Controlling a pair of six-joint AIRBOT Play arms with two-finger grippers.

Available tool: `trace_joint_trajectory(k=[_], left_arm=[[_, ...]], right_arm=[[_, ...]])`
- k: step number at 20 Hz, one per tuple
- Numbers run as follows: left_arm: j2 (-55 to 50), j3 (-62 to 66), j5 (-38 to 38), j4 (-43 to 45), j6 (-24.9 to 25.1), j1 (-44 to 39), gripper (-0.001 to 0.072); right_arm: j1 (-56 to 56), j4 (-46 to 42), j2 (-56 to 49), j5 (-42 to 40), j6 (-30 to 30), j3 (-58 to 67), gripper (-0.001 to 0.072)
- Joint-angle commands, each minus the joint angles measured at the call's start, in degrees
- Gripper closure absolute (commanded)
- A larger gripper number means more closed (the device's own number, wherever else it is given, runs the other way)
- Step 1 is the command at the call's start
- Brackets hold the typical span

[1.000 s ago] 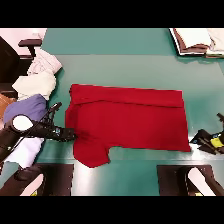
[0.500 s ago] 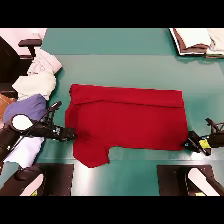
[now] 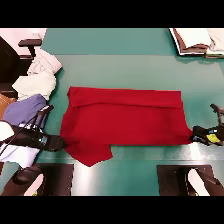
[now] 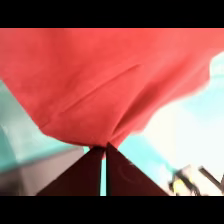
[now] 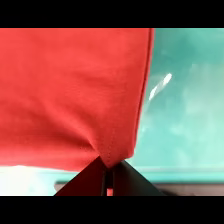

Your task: Fold the shirts.

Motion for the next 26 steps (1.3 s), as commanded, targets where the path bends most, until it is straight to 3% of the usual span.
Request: trace_joint_trajectory(k=[1,4,8,13,17,18,19,20,23,26], left_arm=[[2.60,3.58,-5.35,0.57,-2.08,0.02,0.0686],[-3.61,7.78,4.66,2.86,1.36,0.02,0.0686],[-21.92,17.75,17.44,6.16,6.16,0.04,0.0684],[-44.37,31.04,21.70,6.47,10.43,0.04,0.0683],[-51.30,34.67,26.18,6.38,10.16,0.04,0.0681],[-51.41,34.71,27.12,6.25,10.10,0.04,0.0610],[-51.36,34.73,27.91,5.77,9.55,0.02,0.0312],[-51.15,34.73,28.28,5.57,8.20,0.04,0.0141],[-50.23,37.05,24.35,5.55,7.76,0.04,0.0145],[-48.28,38.49,22.36,3.65,8.52,0.02,0.0628]], right_arm=[[3.39,-4.83,5.33,5.22,2.23,5.14,0.0696],[5.86,-4.59,0.07,1.75,3.80,9.55,0.0696],[10.29,-4.52,-14.05,-5.51,3.91,19.12,0.0696],[14.10,-3.21,-32.87,-9.38,3.65,32.50,0.0695],[13.88,3.15,-43.54,-10.12,2.25,40.11,0.0691],[13.88,4.70,-45.55,-10.05,0.72,41.86,0.0614],[13.79,5.95,-47.04,-10.08,0.20,43.41,0.0417],[13.68,7.56,-48.22,-10.08,-1.22,44.94,0.0314],[11.43,10.78,-48.78,-8.66,-5.90,47.10,0.0250],[5.40,12.26,-48.02,-5.01,-9.46,45.27,0.0250]])
